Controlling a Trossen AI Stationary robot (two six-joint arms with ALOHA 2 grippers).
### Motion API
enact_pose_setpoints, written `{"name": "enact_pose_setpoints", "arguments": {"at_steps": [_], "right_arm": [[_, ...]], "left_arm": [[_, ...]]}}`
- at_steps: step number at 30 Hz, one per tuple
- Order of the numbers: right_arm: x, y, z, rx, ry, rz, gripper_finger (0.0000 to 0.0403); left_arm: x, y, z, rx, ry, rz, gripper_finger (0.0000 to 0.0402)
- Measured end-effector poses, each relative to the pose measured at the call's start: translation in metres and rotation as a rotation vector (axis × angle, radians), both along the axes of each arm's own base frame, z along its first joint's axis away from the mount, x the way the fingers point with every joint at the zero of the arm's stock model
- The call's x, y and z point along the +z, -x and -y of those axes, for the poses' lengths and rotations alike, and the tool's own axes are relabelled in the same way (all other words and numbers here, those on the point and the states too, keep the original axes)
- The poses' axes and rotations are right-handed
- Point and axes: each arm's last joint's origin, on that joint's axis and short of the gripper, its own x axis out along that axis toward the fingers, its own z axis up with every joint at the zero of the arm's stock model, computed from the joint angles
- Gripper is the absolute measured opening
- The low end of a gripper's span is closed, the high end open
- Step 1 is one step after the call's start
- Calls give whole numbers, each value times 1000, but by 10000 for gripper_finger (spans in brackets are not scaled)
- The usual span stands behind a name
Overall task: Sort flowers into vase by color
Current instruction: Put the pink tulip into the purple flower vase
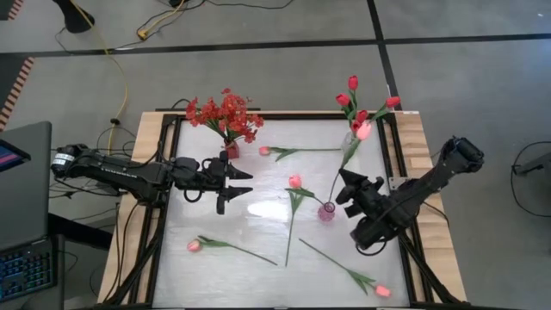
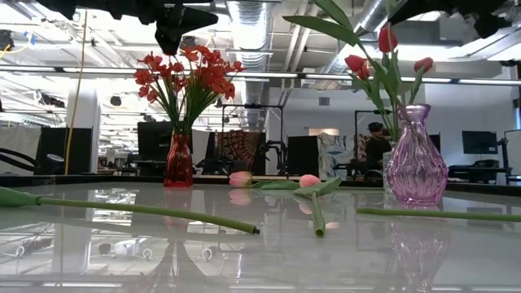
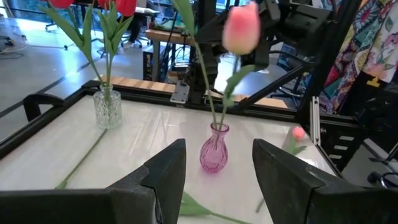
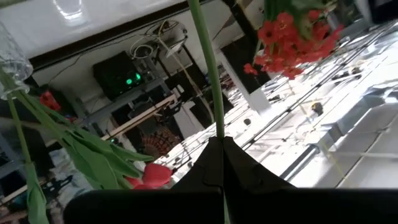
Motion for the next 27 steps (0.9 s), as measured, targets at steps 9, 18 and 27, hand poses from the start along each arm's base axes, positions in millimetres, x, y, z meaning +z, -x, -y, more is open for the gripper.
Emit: {"name": "enact_pose_setpoints", "arguments": {"at_steps": [9,18,27], "right_arm": [[-4,8,-8,40,-23,-28,21],[-17,11,-5,28,-40,-110,22],[-22,12,-4,-1,-99,-37,47]], "left_arm": [[0,0,0,0,-1,-1,173],[0,0,1,-17,15,-1,173],[0,0,1,-16,17,1,173]]}}
